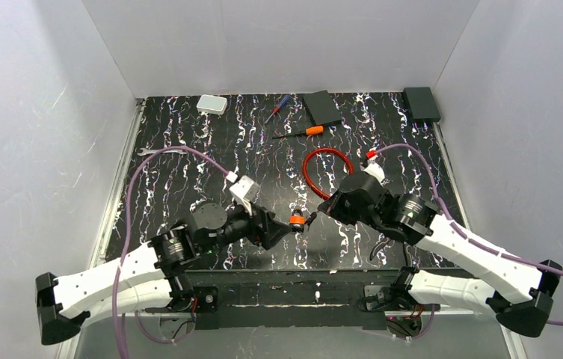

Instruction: Unlock with the key

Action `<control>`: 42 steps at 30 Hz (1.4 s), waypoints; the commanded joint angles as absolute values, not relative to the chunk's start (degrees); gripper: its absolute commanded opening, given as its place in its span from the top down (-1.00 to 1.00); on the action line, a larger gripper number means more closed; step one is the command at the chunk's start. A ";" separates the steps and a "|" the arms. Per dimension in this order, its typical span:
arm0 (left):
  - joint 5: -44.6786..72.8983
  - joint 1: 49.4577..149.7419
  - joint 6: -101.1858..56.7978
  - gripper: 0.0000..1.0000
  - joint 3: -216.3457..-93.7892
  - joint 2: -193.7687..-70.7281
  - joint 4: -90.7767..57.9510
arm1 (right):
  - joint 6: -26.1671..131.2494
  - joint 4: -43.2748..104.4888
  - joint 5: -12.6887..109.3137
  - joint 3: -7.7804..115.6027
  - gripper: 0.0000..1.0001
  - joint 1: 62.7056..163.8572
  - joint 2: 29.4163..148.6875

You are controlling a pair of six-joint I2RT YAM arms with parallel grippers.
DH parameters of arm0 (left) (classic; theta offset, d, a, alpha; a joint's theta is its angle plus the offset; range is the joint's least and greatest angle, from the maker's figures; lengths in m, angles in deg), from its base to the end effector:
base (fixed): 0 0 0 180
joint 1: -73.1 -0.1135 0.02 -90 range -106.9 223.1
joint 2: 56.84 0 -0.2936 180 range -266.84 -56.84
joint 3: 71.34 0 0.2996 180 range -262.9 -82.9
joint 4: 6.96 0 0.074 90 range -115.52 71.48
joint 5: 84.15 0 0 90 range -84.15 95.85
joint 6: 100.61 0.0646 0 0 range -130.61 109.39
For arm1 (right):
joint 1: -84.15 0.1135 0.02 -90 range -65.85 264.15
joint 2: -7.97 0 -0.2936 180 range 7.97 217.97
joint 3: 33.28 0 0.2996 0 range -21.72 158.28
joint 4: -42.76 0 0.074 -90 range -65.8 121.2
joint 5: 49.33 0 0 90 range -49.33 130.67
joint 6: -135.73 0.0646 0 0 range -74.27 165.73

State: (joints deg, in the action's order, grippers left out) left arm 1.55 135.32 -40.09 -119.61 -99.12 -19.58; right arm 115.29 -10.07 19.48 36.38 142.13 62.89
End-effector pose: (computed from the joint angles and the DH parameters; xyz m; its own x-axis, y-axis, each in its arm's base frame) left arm 0.1153 -0.2085 0.3263 -0.4639 -0.1722 -0.8690 0.7113 0.5122 -0.4813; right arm 0.1506 0.1967 0.3472 -0.7136 0.5066 -0.4838 0.0831 0.7470 0.6596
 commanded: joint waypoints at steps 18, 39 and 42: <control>2.47 143.23 -5.52 -0.09 -106.27 -111.18 27.25 | 127.13 -12.11 21.83 42.44 0.97 142.16 65.40; -4.87 143.85 -3.03 0.07 -107.53 -117.30 32.79 | 127.99 -10.51 23.90 41.24 0.97 142.16 62.97; -5.02 144.07 -3.08 0.12 -108.17 -117.51 33.40 | 128.08 -10.28 23.88 40.64 0.97 142.16 62.71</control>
State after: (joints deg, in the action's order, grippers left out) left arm -2.93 143.47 -3.76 -106.41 -117.57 29.78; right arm 127.05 -12.11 24.33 40.36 142.13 64.11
